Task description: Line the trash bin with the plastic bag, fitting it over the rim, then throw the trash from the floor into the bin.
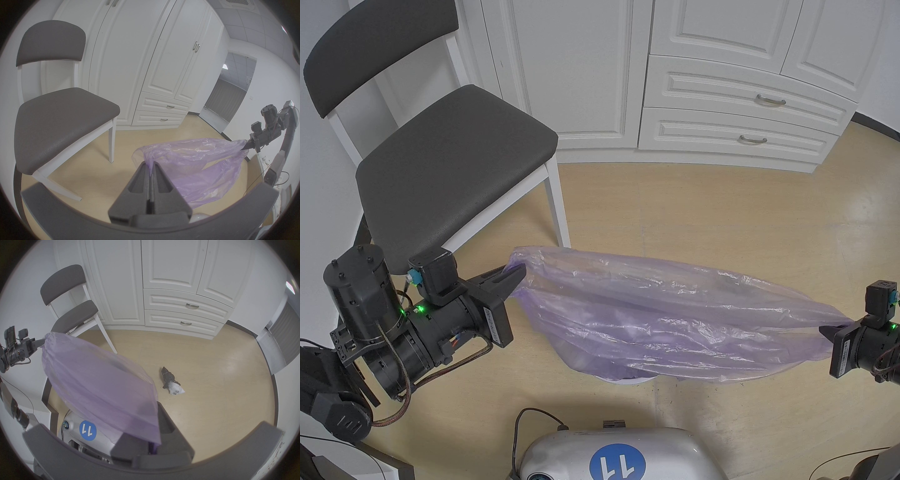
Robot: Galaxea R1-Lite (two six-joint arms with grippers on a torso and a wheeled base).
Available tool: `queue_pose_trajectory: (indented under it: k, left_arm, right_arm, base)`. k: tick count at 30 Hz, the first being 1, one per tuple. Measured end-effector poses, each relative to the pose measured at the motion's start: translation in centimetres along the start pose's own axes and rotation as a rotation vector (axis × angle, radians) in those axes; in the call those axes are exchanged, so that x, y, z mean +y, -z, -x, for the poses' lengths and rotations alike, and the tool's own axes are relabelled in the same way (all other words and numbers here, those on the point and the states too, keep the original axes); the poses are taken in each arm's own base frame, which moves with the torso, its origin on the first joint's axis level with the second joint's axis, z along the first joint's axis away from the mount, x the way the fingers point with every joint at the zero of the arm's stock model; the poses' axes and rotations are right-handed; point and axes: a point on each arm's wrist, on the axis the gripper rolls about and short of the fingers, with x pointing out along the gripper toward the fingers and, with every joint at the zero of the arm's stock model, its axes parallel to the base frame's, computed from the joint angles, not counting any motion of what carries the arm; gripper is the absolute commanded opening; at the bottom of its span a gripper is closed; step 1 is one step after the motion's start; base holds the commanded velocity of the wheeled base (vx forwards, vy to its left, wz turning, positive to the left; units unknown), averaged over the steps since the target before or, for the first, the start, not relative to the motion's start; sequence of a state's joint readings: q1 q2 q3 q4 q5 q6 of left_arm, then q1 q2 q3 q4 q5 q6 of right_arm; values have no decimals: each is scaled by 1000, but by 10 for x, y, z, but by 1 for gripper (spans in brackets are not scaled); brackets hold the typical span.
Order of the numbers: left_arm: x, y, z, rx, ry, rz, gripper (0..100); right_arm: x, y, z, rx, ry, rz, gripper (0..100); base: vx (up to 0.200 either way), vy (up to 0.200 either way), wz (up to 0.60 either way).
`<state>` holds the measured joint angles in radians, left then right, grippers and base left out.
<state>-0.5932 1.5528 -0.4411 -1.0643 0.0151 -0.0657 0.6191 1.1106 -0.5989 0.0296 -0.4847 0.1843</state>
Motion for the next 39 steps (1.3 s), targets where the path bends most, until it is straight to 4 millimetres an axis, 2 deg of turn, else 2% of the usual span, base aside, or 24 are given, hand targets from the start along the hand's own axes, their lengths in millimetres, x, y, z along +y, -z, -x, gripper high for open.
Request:
queue_pose_trajectory:
  k: [14, 39]
  left_arm:
    - [6, 0, 0, 0, -23, 1, 0]
    - [19, 1, -5, 4, -68, 4, 0]
  right_arm:
    - [-7, -2, 0, -7, 37, 8, 0]
    - [-14, 8, -1, 23, 79, 72, 0]
  base:
    - [0, 0, 0]
    - [0, 0, 0]
